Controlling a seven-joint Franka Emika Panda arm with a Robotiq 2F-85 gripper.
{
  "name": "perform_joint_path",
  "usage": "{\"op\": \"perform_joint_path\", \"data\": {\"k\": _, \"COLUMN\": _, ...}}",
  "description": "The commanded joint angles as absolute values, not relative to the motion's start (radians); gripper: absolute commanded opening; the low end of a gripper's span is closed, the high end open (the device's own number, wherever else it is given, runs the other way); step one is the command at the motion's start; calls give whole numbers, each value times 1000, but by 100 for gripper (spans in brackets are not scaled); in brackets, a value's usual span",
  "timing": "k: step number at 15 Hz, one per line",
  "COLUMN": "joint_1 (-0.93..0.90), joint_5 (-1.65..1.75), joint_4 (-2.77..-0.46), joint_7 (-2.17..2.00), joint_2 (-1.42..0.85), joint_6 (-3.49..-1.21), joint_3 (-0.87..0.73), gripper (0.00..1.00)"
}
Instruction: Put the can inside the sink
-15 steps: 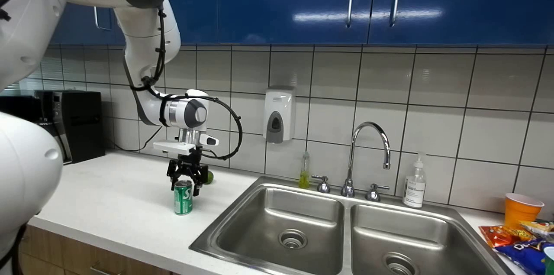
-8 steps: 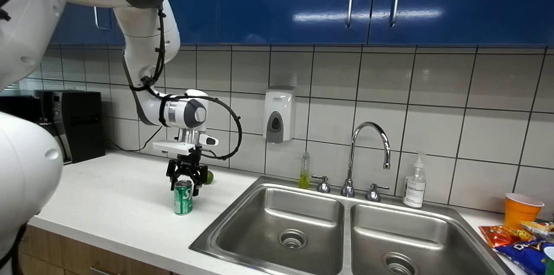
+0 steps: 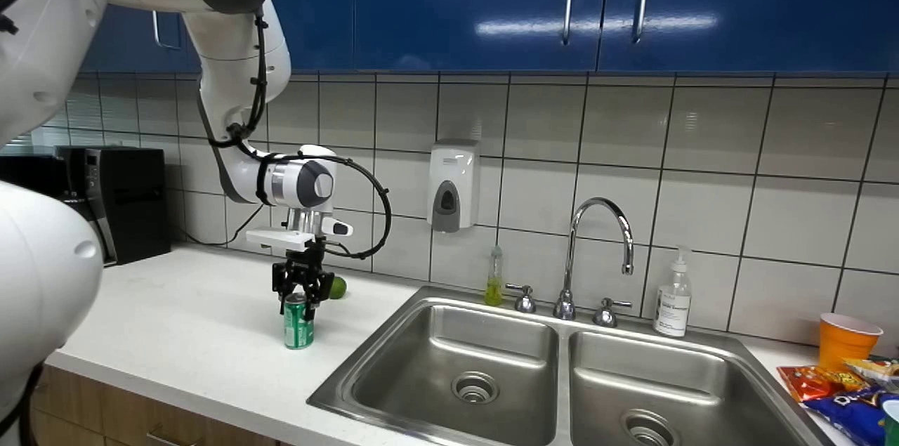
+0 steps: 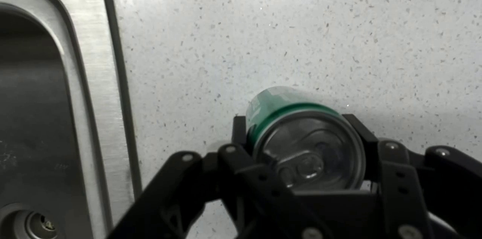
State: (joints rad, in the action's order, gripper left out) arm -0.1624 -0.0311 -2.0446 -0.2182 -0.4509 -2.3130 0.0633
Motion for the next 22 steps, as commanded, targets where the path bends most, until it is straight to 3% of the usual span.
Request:
{"op": "perform_joint_path", "data": {"k": 1, "joint_1": -170, "joint_5": -19, "joint_4": -2052, "joint_7": -226, "joint_2": -440, "joint_6": -2311, "joint_3": 62, "gripper": 38}}
{"op": "perform_joint_path", "data": {"k": 22, "joint_1": -171, "joint_5": -14, "joint_4": -2038, "joint_7": -240, "joint_2": -360, "joint_6": -2285, "joint_3": 57, "gripper": 38}}
